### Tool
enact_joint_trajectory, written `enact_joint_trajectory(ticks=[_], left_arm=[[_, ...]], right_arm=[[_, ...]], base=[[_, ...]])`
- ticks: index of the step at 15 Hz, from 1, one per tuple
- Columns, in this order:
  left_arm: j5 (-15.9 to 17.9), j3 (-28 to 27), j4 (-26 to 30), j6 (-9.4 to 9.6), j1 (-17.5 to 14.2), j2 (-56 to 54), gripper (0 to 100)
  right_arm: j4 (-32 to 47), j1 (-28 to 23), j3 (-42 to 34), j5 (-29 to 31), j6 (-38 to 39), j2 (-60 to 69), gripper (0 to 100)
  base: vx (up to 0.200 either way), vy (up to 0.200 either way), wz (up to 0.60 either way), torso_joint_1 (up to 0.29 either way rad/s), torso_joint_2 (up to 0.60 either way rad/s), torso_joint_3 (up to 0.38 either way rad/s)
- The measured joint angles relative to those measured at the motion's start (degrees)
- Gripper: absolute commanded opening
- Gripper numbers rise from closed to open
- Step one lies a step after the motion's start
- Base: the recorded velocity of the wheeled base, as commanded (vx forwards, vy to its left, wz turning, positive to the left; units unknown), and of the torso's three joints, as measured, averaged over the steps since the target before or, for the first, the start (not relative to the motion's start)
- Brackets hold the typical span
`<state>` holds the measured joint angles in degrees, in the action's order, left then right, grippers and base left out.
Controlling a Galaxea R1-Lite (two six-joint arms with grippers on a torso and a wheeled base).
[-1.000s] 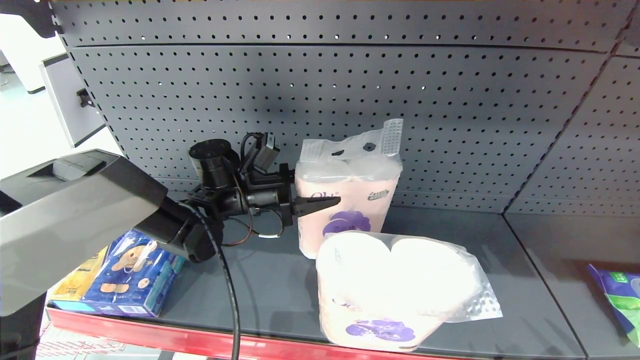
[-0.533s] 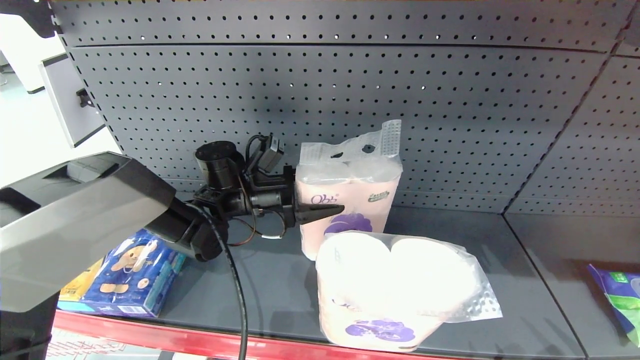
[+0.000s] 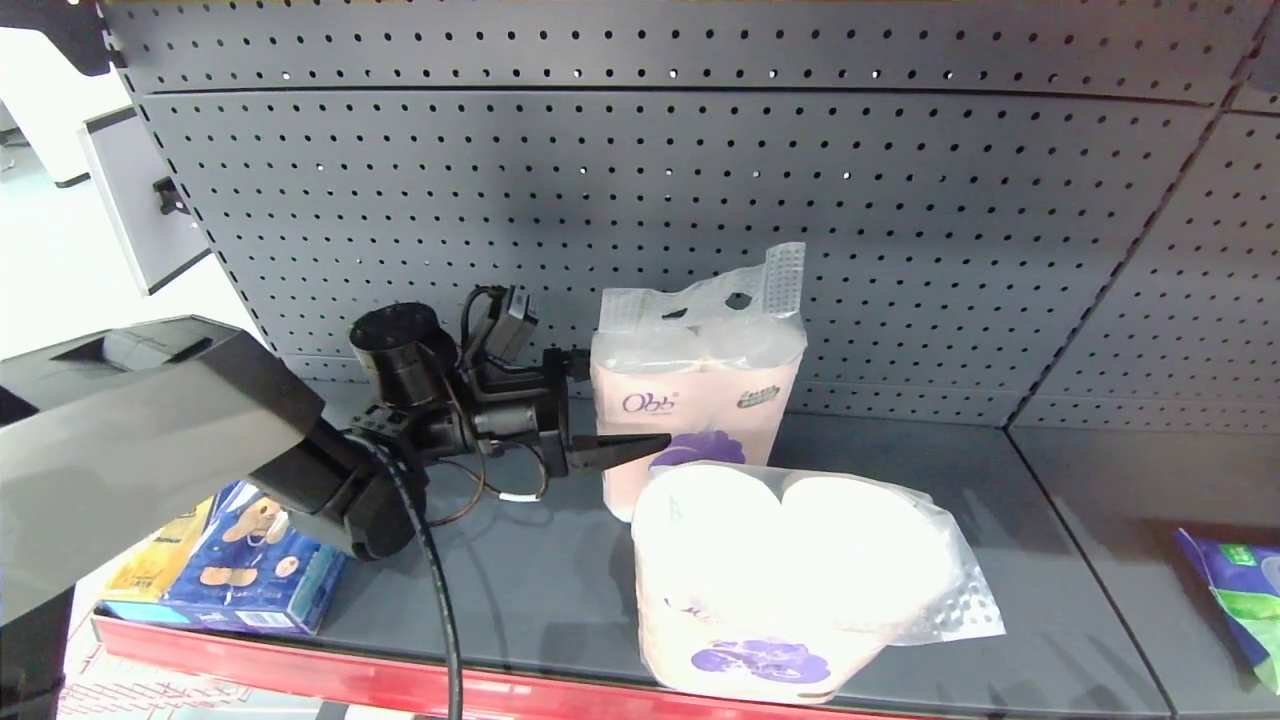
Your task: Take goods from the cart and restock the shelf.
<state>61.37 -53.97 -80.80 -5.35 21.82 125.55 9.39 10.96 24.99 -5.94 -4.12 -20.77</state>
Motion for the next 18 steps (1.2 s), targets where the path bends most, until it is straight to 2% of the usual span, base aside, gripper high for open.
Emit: enact_joint_trajectory(ticks=[5, 9, 12, 16, 18], left_arm=[[-0.01, 9.2, -4.05, -0.39, -3.47, -2.93, 100], [-0.06, 12.3, -5.83, -0.5, -5.49, -5.05, 100], [-2.94, 14.86, -5.72, -0.52, -5.73, -6.1, 100], [-4.11, 15.36, -4.92, -0.52, -5.57, -6.36, 100], [-7.34, 15.93, -4.62, -0.5, -5.57, -6.56, 100]], right_arm=[[-0.06, 0.01, -0.79, -0.13, 0.0, 0.05, 100], [-0.11, 0.0, -0.94, -0.11, 0.02, 0.02, 100], [-0.17, 0.0, -0.74, -0.11, 0.02, 0.02, 100], [-0.15, 0.01, -0.6, -0.11, 0.02, 0.0, 100], [-0.15, 0.01, -0.51, -0.09, 0.02, -0.04, 100]], base=[[0.0, 0.0, 0.0, 0.0, 0.0, 0.0], [0.0, 0.0, 0.0, 0.0, 0.0, 0.0], [0.0, 0.0, 0.0, 0.0, 0.0, 0.0], [0.0, 0.0, 0.0, 0.0, 0.0, 0.0], [0.0, 0.0, 0.0, 0.0, 0.0, 0.0]])
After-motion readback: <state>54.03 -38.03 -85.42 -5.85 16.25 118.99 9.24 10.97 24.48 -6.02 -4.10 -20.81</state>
